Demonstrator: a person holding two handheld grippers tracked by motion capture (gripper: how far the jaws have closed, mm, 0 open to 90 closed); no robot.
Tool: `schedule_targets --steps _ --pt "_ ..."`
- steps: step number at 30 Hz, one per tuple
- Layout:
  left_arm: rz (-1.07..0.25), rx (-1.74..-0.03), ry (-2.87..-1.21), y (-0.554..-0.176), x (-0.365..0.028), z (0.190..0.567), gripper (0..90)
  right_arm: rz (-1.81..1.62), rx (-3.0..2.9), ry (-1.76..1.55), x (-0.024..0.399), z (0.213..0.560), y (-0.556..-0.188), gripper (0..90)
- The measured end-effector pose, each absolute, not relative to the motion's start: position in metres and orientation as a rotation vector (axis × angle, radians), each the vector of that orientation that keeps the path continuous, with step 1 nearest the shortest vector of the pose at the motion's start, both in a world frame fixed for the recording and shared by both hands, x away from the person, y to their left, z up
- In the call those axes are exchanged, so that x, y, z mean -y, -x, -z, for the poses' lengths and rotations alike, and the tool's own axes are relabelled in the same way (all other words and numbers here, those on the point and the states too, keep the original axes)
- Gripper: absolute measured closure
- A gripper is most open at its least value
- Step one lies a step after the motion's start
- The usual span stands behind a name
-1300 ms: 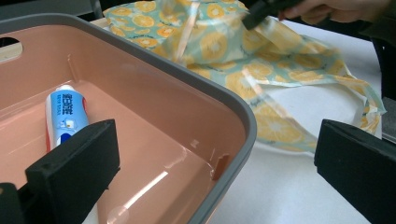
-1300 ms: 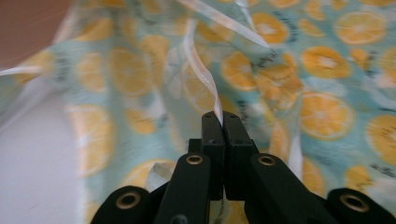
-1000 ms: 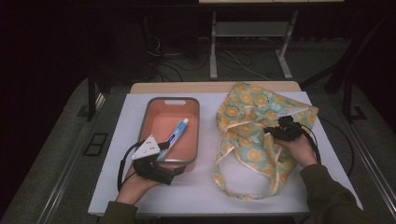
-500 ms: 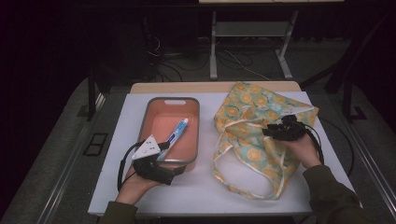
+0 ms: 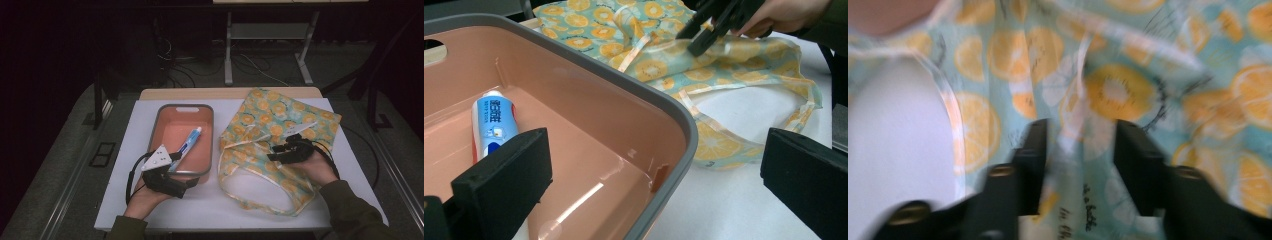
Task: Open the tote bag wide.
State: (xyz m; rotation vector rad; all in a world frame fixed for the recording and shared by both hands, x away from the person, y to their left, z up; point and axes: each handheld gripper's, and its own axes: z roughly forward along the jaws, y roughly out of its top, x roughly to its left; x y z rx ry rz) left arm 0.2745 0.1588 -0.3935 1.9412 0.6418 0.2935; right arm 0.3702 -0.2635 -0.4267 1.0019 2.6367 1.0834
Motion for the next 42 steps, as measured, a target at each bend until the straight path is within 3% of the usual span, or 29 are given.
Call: schedule_targets --steps 2,4,18,32,42 --pt "-0.293 -0.641 -1.941 -0.274 -0.159 0.394 0.0 -1.063 -2.679 -0.977 0.262 0.431 -0.371 82.1" --pt "-0.292 -0.641 -1.943 -0.274 -0.159 0.393 0.0 -1.112 -2.727 -0.957 0.261 0.429 -0.368 89.3" --pt "-0.291 -0.640 -1.950 -0.275 -0.159 0.393 0.0 -1.350 -2.828 -0.684 0.231 0.397 -0.316 89.7" --pt "-0.264 -0.642 -1.958 -0.279 -0.155 0.391 0.0 -1.232 -2.396 -1.101 0.295 0.408 -0.378 89.6" --pt "-0.270 -0.605 -1.962 -0.291 -0.150 0.366 0.0 -1.253 -2.383 -1.082 0.293 0.406 -0.380 89.5"
